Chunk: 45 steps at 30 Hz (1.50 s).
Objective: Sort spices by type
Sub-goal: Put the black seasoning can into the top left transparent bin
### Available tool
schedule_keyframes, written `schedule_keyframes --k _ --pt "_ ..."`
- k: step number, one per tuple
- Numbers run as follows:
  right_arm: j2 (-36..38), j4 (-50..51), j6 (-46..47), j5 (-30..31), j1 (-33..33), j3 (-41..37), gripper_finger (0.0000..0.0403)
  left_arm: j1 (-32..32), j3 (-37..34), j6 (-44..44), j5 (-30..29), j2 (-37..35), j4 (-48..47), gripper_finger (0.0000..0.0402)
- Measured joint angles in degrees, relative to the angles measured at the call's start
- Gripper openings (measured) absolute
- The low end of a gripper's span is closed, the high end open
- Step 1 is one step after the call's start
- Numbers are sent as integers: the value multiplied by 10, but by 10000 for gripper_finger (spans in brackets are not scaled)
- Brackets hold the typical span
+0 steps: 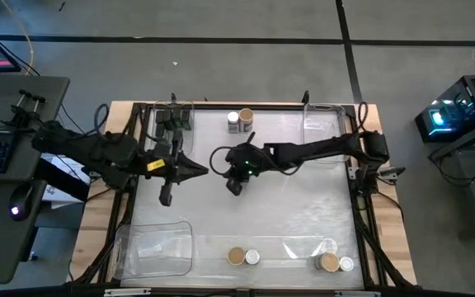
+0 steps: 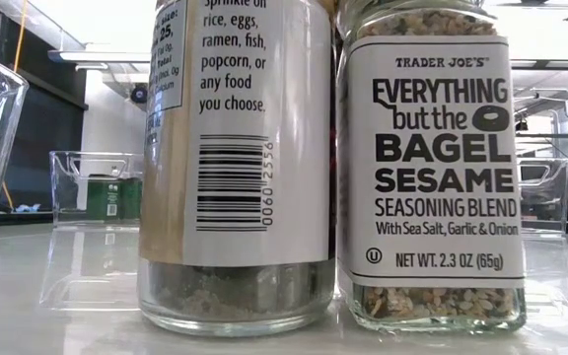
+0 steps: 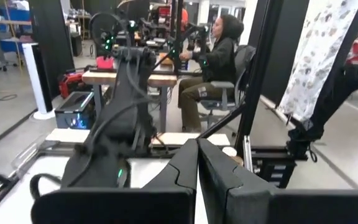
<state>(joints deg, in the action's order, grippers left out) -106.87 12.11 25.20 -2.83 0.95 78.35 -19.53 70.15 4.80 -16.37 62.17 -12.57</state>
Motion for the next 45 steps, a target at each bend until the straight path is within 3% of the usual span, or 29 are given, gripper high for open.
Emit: schedule_keyframes --k 5,11,22,26,32,37,45 --pt "59 156 -48 6 2 39 0 8 0 5 -14 -23 -82 0" --pt "163 328 -16 42 -4 14 0 42 0 3 -72 3 -130 8" --pt "422 484 190 172 -85 -101 0 177 25 -36 117 183 -58 107" --pt "507 492 236 203 -115 -155 0 208 75 -36 156 248 -90 149" --pt "589 456 207 211 -123 -233 0 236 151 -36 161 336 -211 201" --pt "616 397 148 209 -121 -286 0 253 190 -48 161 407 -283 237" --pt "607 376 162 192 -115 -316 0 269 196 -176 174 489 -303 262"
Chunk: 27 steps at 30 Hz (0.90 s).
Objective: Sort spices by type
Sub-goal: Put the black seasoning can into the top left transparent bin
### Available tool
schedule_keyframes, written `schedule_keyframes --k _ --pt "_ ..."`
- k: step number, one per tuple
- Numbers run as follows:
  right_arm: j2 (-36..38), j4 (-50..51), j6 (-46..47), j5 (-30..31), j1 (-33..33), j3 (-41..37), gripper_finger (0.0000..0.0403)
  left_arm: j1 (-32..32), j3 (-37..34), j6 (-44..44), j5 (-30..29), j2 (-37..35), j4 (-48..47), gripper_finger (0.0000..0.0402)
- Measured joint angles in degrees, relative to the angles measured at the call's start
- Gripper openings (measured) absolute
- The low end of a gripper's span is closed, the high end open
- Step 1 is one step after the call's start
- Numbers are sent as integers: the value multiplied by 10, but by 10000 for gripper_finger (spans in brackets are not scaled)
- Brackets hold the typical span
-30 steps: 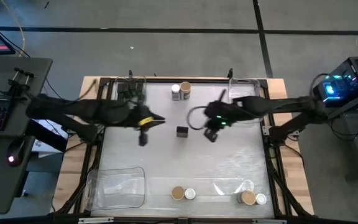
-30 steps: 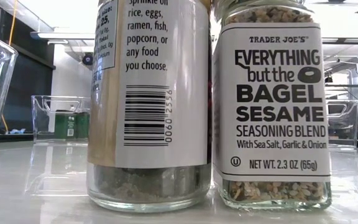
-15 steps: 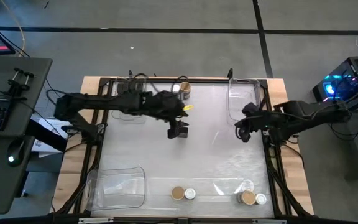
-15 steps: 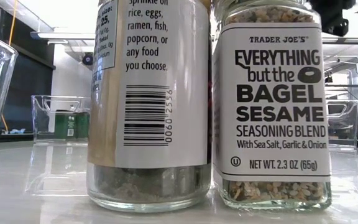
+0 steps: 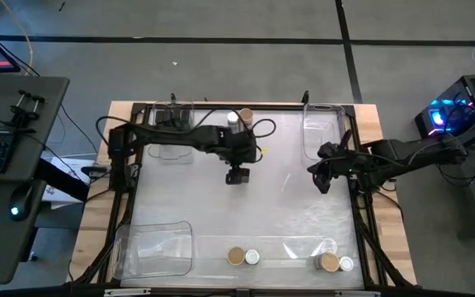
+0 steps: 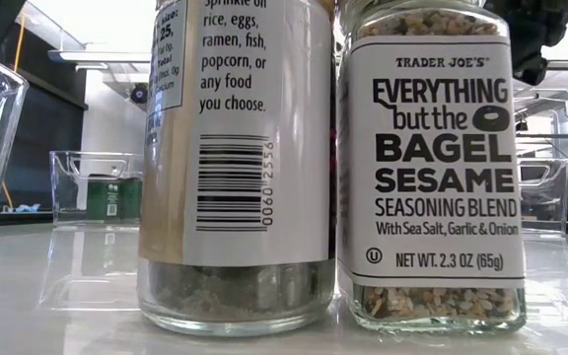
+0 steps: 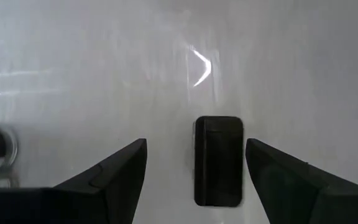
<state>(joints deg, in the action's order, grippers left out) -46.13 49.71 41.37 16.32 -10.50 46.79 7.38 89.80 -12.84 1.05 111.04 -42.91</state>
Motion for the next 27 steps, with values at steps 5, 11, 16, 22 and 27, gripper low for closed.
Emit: schedule_keyframes --k 5,11,16,22,27 --pt "-4 -13 8 13 0 0 0 2 0 -47 30 18 -4 262" --pt "-4 -13 26 29 0 0 0 2 0 -49 56 20 -4 262" --pt "-4 -15 36 41 0 0 0 2 0 -48 28 40 -4 262" --pt "-4 -16 36 42 0 0 0 -2 0 -37 23 68 -6 262" --pt "-4 -16 35 42 0 0 0 -8 0 -32 -1 68 4 248"
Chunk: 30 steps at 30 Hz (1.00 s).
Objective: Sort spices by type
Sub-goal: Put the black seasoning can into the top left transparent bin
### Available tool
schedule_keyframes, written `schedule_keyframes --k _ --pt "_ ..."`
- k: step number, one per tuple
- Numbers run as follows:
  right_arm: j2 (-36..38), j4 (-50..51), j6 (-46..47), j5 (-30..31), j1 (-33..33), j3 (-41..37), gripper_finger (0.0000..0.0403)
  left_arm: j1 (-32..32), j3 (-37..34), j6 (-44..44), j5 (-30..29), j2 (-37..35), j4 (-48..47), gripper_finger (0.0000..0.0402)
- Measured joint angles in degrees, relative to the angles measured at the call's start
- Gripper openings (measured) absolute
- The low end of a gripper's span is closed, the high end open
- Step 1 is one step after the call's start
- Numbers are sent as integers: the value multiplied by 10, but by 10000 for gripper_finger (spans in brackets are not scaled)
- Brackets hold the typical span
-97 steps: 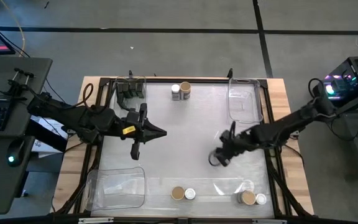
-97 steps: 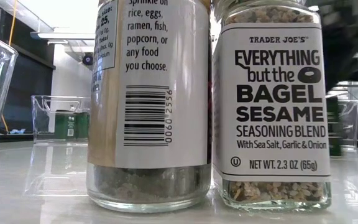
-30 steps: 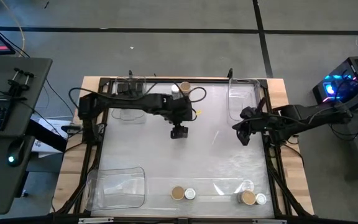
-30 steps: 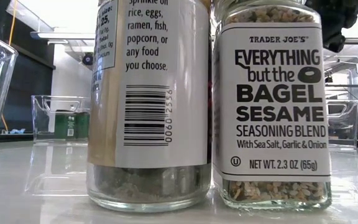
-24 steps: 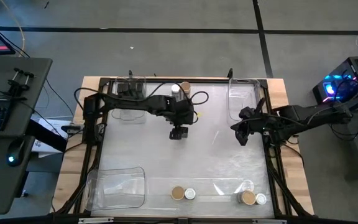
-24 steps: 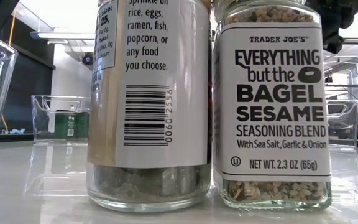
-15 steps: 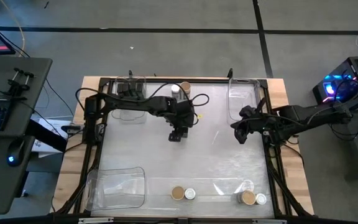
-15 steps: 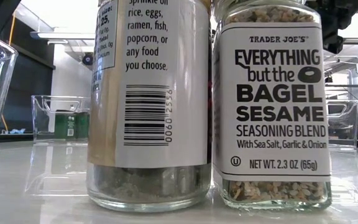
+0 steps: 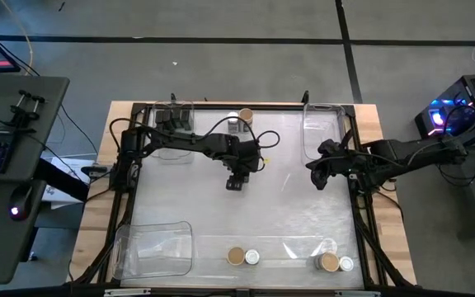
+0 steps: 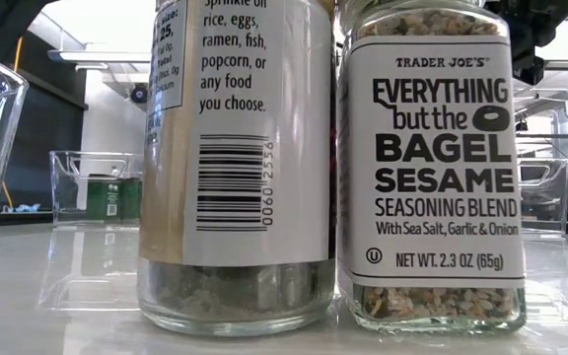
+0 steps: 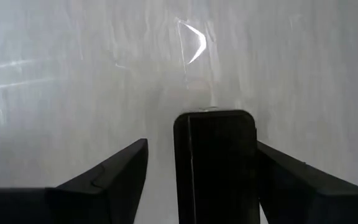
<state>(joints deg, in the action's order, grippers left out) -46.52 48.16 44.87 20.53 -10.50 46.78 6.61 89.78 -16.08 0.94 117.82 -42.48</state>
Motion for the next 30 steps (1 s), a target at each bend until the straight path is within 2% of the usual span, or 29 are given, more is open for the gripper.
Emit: schedule_keyframes --k 3,8,13,18,23,27,30 --pt "0 0 -2 0 0 0 0 0 0 -5 0 0 -2 207" --pt "0 3 -3 3 0 0 0 3 6 -45 -10 -13 -29 96" --pt "0 5 -18 5 0 0 0 51 59 -30 -42 -82 -90 96" --pt "0 5 -16 5 3 0 0 126 49 56 -67 -208 -104 96" --pt "0 5 -18 5 15 0 0 208 -40 157 -151 -355 -103 97" --pt "0 5 -23 5 28 0 0 255 -159 271 -170 -456 -105 97" --pt "0 5 -23 4 37 0 0 281 -249 353 -180 -504 -105 97"
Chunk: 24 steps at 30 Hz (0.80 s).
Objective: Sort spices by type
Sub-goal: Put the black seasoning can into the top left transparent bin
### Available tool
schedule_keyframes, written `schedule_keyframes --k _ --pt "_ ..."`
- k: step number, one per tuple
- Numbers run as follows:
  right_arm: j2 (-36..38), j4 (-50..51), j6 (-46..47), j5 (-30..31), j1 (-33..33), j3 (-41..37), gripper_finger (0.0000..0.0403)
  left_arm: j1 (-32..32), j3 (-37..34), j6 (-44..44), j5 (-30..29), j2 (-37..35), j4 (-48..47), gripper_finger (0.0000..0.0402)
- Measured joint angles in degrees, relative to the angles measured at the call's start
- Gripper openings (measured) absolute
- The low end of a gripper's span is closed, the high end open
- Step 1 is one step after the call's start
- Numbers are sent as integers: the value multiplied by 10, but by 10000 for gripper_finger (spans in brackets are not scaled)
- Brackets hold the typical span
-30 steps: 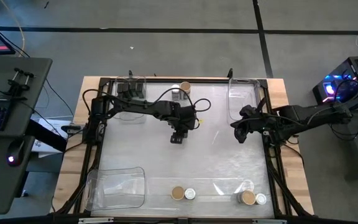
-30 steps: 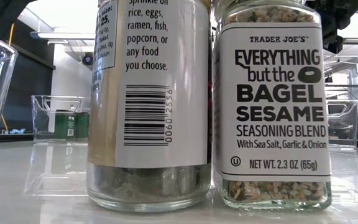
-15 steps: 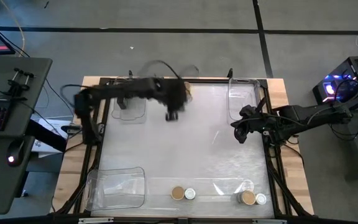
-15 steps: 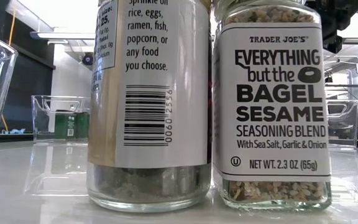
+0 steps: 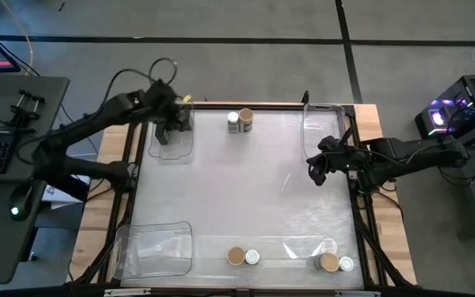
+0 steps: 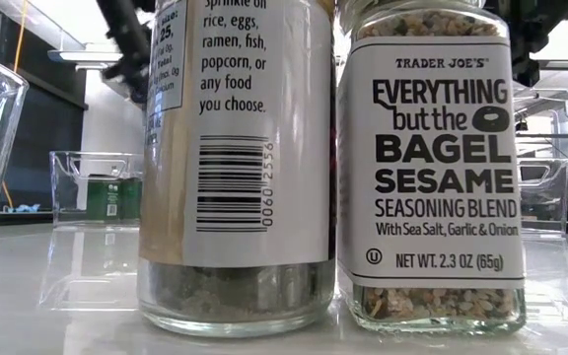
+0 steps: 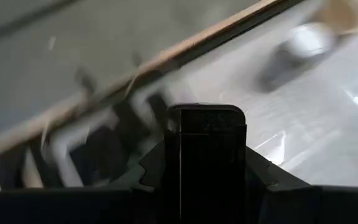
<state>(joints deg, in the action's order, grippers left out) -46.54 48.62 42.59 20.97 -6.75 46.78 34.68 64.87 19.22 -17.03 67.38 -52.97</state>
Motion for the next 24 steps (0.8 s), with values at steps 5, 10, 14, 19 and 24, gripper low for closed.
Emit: schedule_keyframes --k 5,10,14,19,24 --pt "0 0 0 -2 7 0 0 14 -100 101 3 -20 3 99" --pt "0 0 -3 -7 9 0 0 35 -161 166 3 3 38 101" --pt "0 0 -5 -9 9 0 0 52 -170 206 -3 24 54 102" --pt "0 0 -6 -15 9 0 0 66 -169 208 -17 43 77 113" --pt "0 0 -5 -22 9 0 0 77 -169 221 -4 69 63 134"
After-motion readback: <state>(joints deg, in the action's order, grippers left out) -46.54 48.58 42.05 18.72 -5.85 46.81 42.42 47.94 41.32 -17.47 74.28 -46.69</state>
